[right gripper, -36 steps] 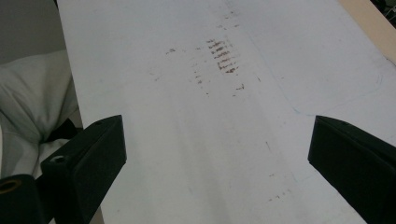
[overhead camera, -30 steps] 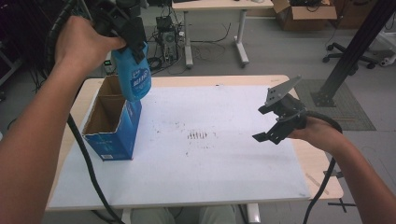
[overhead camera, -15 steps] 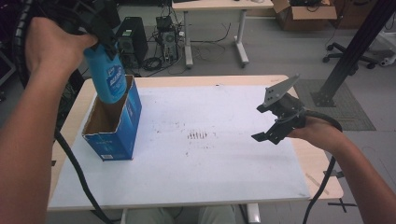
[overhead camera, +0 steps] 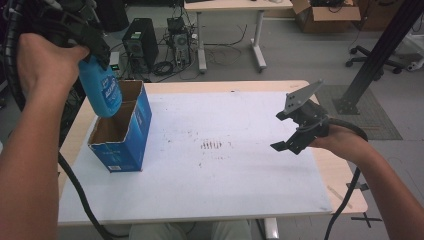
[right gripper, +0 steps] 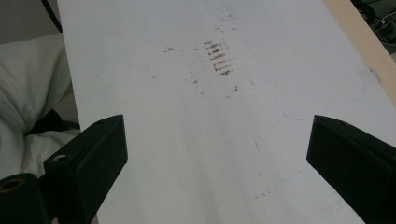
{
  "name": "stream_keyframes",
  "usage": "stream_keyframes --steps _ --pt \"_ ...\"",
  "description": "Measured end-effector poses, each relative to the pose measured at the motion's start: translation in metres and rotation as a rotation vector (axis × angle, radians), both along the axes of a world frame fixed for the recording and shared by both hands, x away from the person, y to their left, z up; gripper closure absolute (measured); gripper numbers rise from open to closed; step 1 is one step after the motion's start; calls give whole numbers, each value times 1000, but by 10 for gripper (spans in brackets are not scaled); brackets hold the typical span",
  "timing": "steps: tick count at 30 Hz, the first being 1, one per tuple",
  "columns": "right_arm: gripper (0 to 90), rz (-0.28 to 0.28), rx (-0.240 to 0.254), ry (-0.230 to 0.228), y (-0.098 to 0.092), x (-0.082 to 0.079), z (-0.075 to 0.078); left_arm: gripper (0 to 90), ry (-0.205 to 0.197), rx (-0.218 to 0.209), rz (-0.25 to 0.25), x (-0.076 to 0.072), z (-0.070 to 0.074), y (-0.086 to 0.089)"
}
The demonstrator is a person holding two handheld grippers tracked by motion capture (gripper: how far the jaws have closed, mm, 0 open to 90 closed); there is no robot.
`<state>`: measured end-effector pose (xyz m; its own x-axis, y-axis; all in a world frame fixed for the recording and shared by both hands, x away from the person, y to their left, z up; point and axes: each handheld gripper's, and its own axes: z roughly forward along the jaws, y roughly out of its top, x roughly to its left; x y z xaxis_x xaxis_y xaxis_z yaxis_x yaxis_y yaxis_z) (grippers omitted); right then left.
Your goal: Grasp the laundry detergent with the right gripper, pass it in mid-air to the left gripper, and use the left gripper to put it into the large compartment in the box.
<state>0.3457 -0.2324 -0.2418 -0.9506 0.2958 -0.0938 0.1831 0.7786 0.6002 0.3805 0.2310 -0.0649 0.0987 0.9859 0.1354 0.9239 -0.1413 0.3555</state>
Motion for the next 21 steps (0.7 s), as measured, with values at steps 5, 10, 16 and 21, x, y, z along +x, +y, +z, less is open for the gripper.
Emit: stream_keyframes --steps 5,10,16,21 --pt "51 -4 0 1 -2 -1 -2 379 -4 -2 17 2 -12 6" --pt "51 -7 3 5 -2 -1 -5 380 7 -7 27 4 -27 11" --pt "56 -3 0 11 -1 -1 -7 379 22 -15 25 9 -47 14" --pt "56 -6 -2 17 -1 0 -9 379 34 -19 21 13 -66 17"
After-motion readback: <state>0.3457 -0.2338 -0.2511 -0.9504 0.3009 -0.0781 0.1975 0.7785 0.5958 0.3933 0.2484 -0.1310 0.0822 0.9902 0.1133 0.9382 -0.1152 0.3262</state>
